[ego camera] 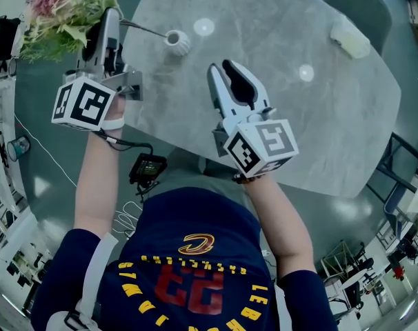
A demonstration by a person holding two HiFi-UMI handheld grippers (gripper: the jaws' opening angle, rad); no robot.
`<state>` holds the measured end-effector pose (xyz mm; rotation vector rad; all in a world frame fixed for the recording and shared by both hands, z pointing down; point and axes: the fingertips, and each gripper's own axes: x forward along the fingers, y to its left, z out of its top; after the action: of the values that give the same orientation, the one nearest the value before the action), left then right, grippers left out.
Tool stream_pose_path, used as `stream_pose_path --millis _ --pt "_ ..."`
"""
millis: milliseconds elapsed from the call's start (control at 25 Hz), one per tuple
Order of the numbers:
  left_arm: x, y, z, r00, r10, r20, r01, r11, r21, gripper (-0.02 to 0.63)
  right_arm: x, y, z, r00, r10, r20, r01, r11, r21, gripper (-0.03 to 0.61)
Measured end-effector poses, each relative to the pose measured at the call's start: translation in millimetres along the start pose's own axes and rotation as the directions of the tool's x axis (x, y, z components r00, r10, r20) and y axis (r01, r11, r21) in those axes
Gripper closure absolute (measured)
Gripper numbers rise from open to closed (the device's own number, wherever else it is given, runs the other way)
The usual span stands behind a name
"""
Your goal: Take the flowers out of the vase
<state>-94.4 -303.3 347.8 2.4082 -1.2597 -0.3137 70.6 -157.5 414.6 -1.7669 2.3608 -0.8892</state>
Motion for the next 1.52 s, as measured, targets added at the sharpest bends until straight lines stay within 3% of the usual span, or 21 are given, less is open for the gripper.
stream_pose_path --millis 400,680,960,1200,1520 --pt "-4.8 -19.8 12.8 1.0 0.007 0.013 -0.007 1.0 0.023 0.584 -15.4 0.7 0.1 1.0 0.031 -0.005 -0.031 0.999 0.023 0.474" --pt "-2.0 7.7 54.5 0.999 0.004 0.047 -0.008 0.996 0.093 0.584 -9.8 18.2 -0.1 0.999 0.04 -0.005 -0.04 0.999 0.023 0.474" --pt "21.4 -50.3 56.7 0.996 -0.07 0.049 0.064 0.991 0.115 0.584 -33.2 -11.3 6.4 1.0 0.031 0.006 -0.031 0.999 0.036 0.474" --pt "24.3 -60.2 73.8 0.995 -0.058 0.084 0.053 0.997 0.053 0.584 -26.5 0.9 17.2 0.999 0.049 0.024 -0.049 0.998 0.027 0.474" --pt "10.0 -79.2 75.5 0.996 -0.048 0.078 0.044 0.998 0.047 0.584 -38.2 8.6 25.0 0.998 0.053 0.015 -0.053 0.998 0.013 0.474"
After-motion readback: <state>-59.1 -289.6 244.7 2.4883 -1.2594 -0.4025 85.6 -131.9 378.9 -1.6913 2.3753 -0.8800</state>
